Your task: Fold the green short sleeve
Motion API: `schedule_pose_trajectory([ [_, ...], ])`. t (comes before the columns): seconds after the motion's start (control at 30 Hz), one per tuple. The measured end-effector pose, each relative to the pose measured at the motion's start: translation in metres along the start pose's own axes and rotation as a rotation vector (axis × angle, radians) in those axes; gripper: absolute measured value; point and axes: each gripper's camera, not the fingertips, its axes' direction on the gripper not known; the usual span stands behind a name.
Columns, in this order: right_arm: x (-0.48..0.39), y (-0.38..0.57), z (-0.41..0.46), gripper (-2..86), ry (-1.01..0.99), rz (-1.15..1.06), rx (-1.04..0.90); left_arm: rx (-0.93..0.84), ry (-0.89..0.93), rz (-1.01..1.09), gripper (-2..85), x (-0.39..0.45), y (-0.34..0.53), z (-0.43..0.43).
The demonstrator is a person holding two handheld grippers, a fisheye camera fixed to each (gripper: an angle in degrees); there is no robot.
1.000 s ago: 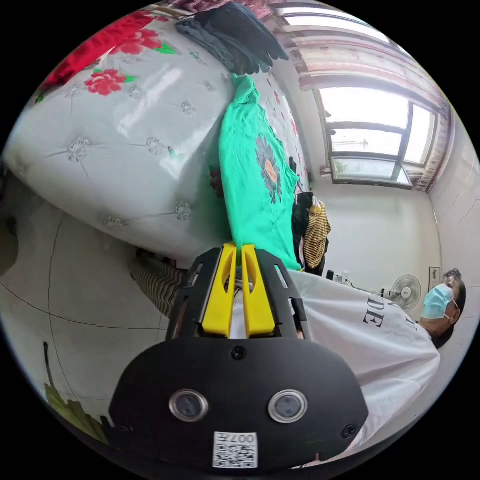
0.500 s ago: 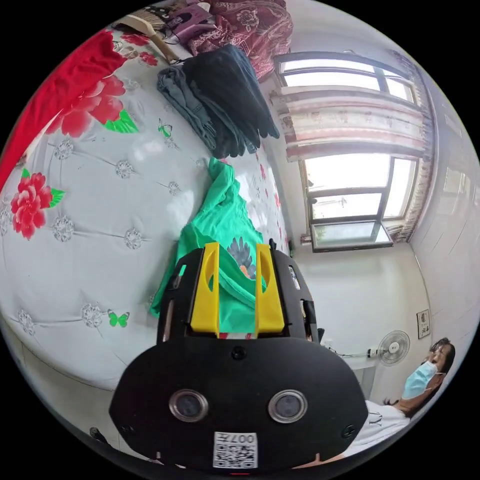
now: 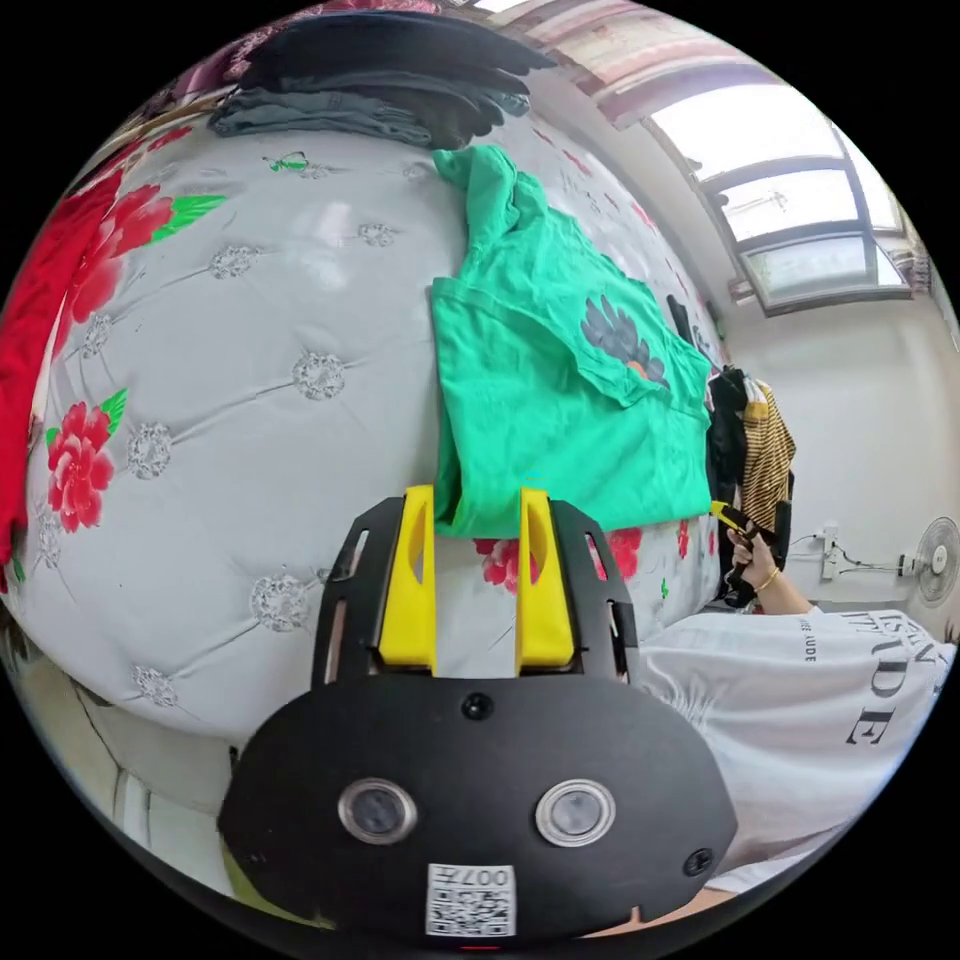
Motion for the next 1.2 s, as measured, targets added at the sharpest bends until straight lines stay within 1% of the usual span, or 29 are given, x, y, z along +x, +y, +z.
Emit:
schedule_pose_trajectory([
  [0.03,-0.002,-0.001,0.002,2.1,0.026,-0.005,-0.016,0.007,-0.087,-0.008,6.0,0.001,-0.002,0.000],
  [0.07,-0.008,-0.002,-0.002,1.3,0.064,-0.022,-0.012,-0.017,-0.083,-0.019,2.6,-0.002,-0.007,0.001],
  [0.1,-0.013,-0.002,-0.019,0.7,0.056,-0.046,0.037,-0.038,-0.059,-0.040,0.9,-0.006,-0.010,0.001],
  [0.13,-0.016,0.000,-0.033,0.5,0.044,-0.061,0.079,-0.046,0.003,-0.067,0.2,-0.011,-0.015,-0.009],
  [0.17,-0.022,0.005,-0.068,0.2,-0.005,-0.095,0.169,0.042,0.117,-0.075,-0.4,-0.014,-0.014,-0.033],
  [0.2,-0.029,0.015,-0.105,0.1,-0.070,-0.137,0.243,0.089,0.179,-0.081,-0.5,-0.015,-0.012,-0.048],
  [0.23,-0.034,0.021,-0.121,0.0,-0.089,-0.161,0.266,0.147,0.274,-0.092,-0.7,-0.013,-0.008,-0.074],
  [0.27,-0.043,0.035,-0.145,-0.1,-0.083,-0.200,0.298,0.182,0.306,-0.076,-0.8,-0.007,-0.001,-0.096],
  [0.33,-0.047,0.054,-0.162,-0.2,-0.058,-0.192,0.286,0.209,0.318,-0.076,-0.9,-0.001,0.014,-0.119],
  [0.43,-0.021,0.063,-0.158,-0.2,-0.148,-0.097,0.187,0.203,0.406,-0.149,-0.9,-0.021,0.029,-0.119],
  [0.5,-0.006,0.039,-0.156,-0.2,-0.227,-0.057,0.176,0.165,0.467,-0.207,-1.0,-0.040,0.019,-0.103],
  [0.57,-0.010,0.006,-0.161,-0.3,-0.229,-0.065,0.186,0.122,0.550,-0.194,-1.0,-0.045,-0.020,-0.088],
  [0.63,-0.027,-0.030,-0.174,-0.3,-0.199,-0.093,0.206,0.109,0.506,-0.169,-1.0,-0.032,-0.058,-0.091],
  [0.7,-0.058,-0.062,-0.214,-0.3,-0.176,-0.152,0.300,0.152,0.490,-0.116,-1.0,-0.012,-0.092,-0.113],
  [0.77,-0.080,-0.073,-0.254,-0.3,-0.177,-0.187,0.399,0.246,0.518,-0.046,-1.0,0.017,-0.122,-0.159],
  [0.8,-0.093,-0.074,-0.281,-0.3,-0.181,-0.215,0.455,0.267,0.524,-0.024,-1.0,0.024,-0.128,-0.173],
  [0.87,-0.112,-0.068,-0.317,-0.3,-0.180,-0.271,0.517,0.345,0.511,0.068,-1.0,0.053,-0.136,-0.228],
  [0.97,-0.141,-0.037,-0.357,-0.3,-0.167,-0.412,0.585,0.407,0.480,0.211,-0.9,0.084,-0.121,-0.280],
  [1.03,-0.151,-0.011,-0.365,-0.3,-0.189,-0.494,0.606,0.428,0.433,0.293,-0.9,0.096,-0.098,-0.297],
  [1.13,-0.156,0.032,-0.349,-0.3,-0.194,-0.572,0.549,0.430,0.368,0.369,-0.9,0.096,-0.047,-0.299],
  [1.2,-0.156,0.064,-0.309,-0.3,-0.143,-0.582,0.467,0.388,0.327,0.357,-0.9,0.082,-0.014,-0.282],
])
